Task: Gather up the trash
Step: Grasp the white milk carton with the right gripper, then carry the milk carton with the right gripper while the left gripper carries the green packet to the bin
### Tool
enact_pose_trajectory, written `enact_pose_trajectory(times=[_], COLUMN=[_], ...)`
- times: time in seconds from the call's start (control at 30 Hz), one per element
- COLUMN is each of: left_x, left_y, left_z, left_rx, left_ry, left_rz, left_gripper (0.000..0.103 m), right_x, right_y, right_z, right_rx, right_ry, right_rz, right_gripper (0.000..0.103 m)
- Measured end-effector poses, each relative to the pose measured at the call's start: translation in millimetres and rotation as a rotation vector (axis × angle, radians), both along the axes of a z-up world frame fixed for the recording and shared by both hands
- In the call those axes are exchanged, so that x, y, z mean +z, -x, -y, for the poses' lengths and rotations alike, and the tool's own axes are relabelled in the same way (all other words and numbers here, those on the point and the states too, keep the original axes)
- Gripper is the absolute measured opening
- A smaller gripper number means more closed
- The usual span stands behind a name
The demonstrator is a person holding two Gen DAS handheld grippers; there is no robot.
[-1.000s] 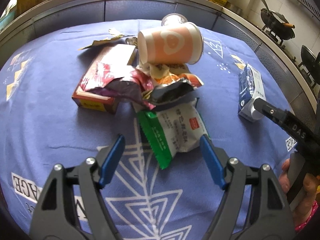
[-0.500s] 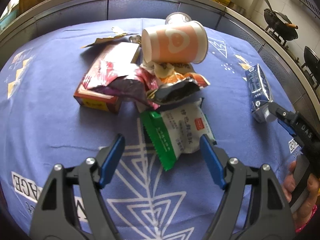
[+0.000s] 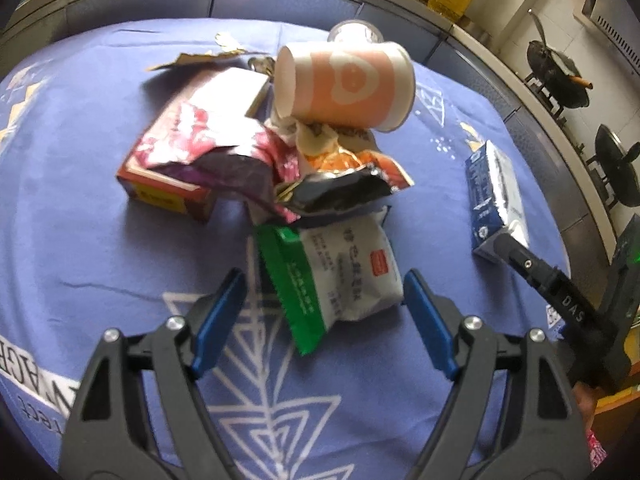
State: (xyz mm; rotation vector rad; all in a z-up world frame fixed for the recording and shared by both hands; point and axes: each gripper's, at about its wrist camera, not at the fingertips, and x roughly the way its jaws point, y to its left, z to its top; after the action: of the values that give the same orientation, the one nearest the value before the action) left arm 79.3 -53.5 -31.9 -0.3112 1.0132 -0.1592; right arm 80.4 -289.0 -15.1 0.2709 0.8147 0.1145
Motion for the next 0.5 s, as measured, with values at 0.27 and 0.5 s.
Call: enact_pose_trajectory(times=[0.27, 0.5], left_x=[-3, 16], left_y=[0, 11], left_z=[19, 44], left_rx=[-0.061, -0.14], left_ry=[0.011, 0.043], left_rz=[0.0, 0.047], left_gripper=[0.02, 0.01], right_x=[4, 11], right_y=[-10, 23], right_z=[5, 28], right_rx=[0.06, 0.053], right_ry=[0.029, 0.034], right_rz=[0.027, 0.08], right_gripper=[0.053, 0.049])
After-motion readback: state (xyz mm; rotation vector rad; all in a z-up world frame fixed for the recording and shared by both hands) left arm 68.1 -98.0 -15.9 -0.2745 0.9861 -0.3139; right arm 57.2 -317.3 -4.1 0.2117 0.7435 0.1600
